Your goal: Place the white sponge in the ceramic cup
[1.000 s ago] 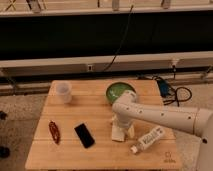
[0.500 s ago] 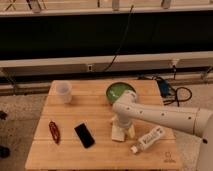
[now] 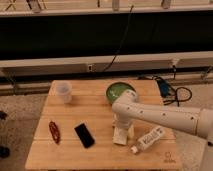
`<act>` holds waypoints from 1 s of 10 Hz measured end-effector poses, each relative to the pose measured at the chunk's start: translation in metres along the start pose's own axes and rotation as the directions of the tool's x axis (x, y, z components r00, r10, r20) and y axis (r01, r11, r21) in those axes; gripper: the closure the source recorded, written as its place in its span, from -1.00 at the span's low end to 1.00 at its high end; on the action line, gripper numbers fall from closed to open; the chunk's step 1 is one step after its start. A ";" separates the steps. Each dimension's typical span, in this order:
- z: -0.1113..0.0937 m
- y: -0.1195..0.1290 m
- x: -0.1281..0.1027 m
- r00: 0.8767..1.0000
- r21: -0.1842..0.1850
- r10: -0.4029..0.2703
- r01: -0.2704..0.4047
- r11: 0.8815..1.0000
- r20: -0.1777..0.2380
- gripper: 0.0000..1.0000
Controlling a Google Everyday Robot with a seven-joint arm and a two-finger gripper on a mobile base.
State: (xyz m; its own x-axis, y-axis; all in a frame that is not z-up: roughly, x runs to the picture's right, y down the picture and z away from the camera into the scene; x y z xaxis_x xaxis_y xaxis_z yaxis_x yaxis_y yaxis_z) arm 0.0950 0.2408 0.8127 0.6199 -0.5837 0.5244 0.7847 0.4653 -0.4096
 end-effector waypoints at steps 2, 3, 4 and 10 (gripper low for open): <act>-0.006 -0.004 -0.002 1.000 0.014 -0.015 0.015 1.000 0.000 -0.60; -0.007 -0.005 -0.002 1.000 0.018 -0.020 0.020 1.000 0.001 -0.60; -0.005 -0.005 -0.002 1.000 0.019 -0.022 0.022 1.000 0.004 -0.60; 0.003 0.004 0.000 1.000 0.023 -0.025 0.025 0.999 0.015 0.22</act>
State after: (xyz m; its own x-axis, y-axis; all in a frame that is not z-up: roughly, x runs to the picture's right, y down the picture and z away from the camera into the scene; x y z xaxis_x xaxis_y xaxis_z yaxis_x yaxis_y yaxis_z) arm 0.0981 0.2446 0.8136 0.5996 -0.5851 0.5461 0.7996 0.4660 -0.3787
